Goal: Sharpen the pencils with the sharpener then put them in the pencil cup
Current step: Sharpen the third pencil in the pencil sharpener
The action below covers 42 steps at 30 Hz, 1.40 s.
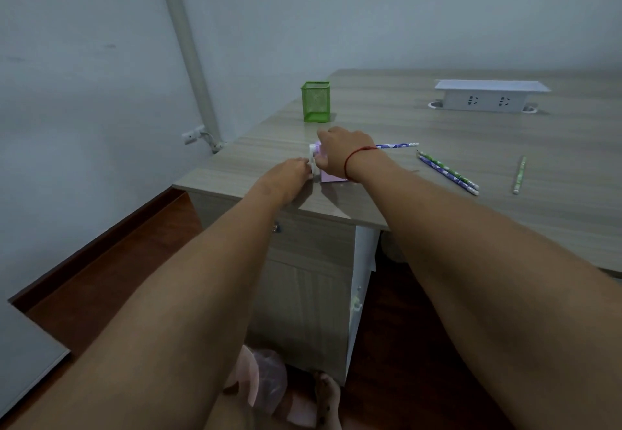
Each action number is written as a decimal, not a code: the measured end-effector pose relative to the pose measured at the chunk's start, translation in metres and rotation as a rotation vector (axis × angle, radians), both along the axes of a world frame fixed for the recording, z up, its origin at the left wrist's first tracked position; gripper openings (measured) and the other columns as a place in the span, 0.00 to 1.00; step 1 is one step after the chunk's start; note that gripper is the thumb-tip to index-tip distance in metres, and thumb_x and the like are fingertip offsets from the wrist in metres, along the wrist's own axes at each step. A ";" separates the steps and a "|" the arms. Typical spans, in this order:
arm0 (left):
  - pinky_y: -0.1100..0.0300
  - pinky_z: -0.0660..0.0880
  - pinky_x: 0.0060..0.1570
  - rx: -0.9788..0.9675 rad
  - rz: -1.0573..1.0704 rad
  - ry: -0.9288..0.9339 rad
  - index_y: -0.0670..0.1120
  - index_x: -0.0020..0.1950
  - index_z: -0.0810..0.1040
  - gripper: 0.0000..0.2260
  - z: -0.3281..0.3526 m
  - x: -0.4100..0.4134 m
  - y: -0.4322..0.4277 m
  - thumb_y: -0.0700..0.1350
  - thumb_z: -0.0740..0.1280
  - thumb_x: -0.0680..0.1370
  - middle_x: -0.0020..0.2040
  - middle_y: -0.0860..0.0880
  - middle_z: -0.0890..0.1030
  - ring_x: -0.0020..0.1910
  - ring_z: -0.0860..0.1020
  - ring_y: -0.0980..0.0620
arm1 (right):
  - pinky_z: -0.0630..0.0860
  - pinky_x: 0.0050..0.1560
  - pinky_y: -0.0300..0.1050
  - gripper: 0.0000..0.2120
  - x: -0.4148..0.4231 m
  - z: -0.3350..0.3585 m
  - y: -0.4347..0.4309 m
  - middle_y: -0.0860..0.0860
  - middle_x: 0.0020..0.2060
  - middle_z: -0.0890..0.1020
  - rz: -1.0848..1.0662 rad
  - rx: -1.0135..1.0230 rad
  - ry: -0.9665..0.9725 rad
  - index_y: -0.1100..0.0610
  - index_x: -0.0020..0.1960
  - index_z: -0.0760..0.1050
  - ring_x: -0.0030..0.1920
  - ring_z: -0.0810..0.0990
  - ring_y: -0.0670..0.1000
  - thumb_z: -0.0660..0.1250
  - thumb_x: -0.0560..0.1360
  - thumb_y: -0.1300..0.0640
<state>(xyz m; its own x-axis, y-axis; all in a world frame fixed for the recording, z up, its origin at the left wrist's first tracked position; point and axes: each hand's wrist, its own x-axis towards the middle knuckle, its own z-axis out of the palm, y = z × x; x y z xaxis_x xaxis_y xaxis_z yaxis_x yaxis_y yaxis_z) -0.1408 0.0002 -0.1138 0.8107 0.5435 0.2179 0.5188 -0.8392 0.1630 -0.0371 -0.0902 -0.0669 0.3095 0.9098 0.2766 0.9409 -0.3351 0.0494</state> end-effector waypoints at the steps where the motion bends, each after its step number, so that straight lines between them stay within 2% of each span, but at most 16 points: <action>1: 0.51 0.73 0.53 -0.008 0.011 0.028 0.39 0.53 0.77 0.12 0.001 0.001 0.002 0.43 0.57 0.81 0.54 0.39 0.79 0.51 0.77 0.42 | 0.72 0.56 0.52 0.19 0.000 0.000 0.000 0.57 0.63 0.74 0.006 0.001 0.003 0.58 0.65 0.68 0.61 0.75 0.59 0.55 0.80 0.48; 4: 0.56 0.70 0.45 0.022 -0.009 0.095 0.43 0.48 0.78 0.11 0.006 0.002 0.010 0.45 0.57 0.81 0.50 0.42 0.79 0.43 0.75 0.48 | 0.71 0.57 0.52 0.20 0.000 -0.001 -0.001 0.57 0.64 0.74 0.020 0.020 0.018 0.58 0.66 0.68 0.62 0.75 0.59 0.55 0.80 0.48; 6: 0.57 0.69 0.44 0.038 -0.024 0.108 0.44 0.47 0.78 0.11 0.010 0.004 0.015 0.45 0.57 0.80 0.49 0.43 0.79 0.42 0.74 0.49 | 0.71 0.57 0.52 0.20 0.000 -0.001 -0.001 0.57 0.65 0.74 0.026 0.038 0.020 0.58 0.67 0.68 0.62 0.75 0.59 0.55 0.80 0.48; 10: 0.54 0.71 0.45 0.175 -0.050 0.136 0.42 0.50 0.77 0.09 0.019 0.007 0.024 0.44 0.60 0.78 0.49 0.42 0.79 0.43 0.74 0.48 | 0.72 0.57 0.52 0.19 0.001 -0.004 0.001 0.56 0.64 0.74 0.032 0.044 0.015 0.58 0.65 0.68 0.62 0.75 0.59 0.56 0.79 0.49; 13: 0.50 0.74 0.46 0.337 -0.087 0.155 0.41 0.53 0.76 0.07 0.031 0.009 0.032 0.40 0.61 0.77 0.51 0.42 0.79 0.47 0.78 0.42 | 0.72 0.57 0.51 0.19 0.002 0.000 0.003 0.56 0.63 0.74 0.030 0.013 0.024 0.58 0.65 0.68 0.60 0.75 0.58 0.56 0.79 0.49; 17: 0.49 0.74 0.44 0.459 -0.107 0.092 0.43 0.54 0.77 0.09 0.042 0.008 0.038 0.38 0.60 0.78 0.51 0.41 0.80 0.50 0.79 0.39 | 0.71 0.56 0.51 0.18 0.003 0.004 0.004 0.56 0.62 0.75 0.028 -0.030 0.058 0.57 0.64 0.69 0.59 0.75 0.58 0.56 0.79 0.49; 27: 0.48 0.74 0.46 0.503 -0.114 -0.047 0.39 0.57 0.76 0.11 0.060 -0.003 0.019 0.41 0.57 0.81 0.53 0.37 0.79 0.51 0.79 0.37 | 0.72 0.58 0.51 0.17 -0.008 0.007 0.007 0.57 0.62 0.76 -0.079 -0.035 0.031 0.58 0.64 0.70 0.60 0.76 0.59 0.55 0.80 0.51; 33: 0.48 0.74 0.43 0.522 -0.148 -0.083 0.39 0.56 0.77 0.09 0.054 -0.017 0.002 0.37 0.59 0.79 0.50 0.37 0.80 0.48 0.79 0.36 | 0.75 0.56 0.52 0.16 -0.012 0.007 0.008 0.57 0.58 0.79 -0.108 -0.031 0.016 0.58 0.61 0.74 0.57 0.78 0.60 0.55 0.80 0.51; 38: 0.51 0.72 0.37 0.473 -0.122 -0.052 0.40 0.52 0.77 0.06 0.041 -0.025 -0.011 0.37 0.61 0.79 0.45 0.38 0.80 0.42 0.79 0.37 | 0.75 0.56 0.52 0.17 -0.013 0.008 0.009 0.58 0.58 0.79 -0.108 -0.037 -0.001 0.58 0.60 0.74 0.57 0.78 0.60 0.54 0.80 0.50; 42: 0.47 0.77 0.42 0.340 -0.100 0.030 0.39 0.52 0.76 0.08 0.026 -0.026 -0.017 0.38 0.58 0.79 0.45 0.37 0.79 0.42 0.79 0.36 | 0.74 0.56 0.51 0.18 -0.013 0.007 0.007 0.59 0.60 0.77 -0.095 -0.042 0.000 0.59 0.62 0.73 0.58 0.77 0.61 0.54 0.80 0.51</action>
<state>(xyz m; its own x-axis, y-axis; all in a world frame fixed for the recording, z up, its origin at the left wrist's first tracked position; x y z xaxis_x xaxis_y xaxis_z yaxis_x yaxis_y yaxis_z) -0.1673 -0.0169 -0.0882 0.8650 0.3611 0.3484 0.4312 -0.8900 -0.1484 -0.0504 -0.0830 -0.0601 0.3952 0.8869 0.2392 0.9048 -0.4208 0.0654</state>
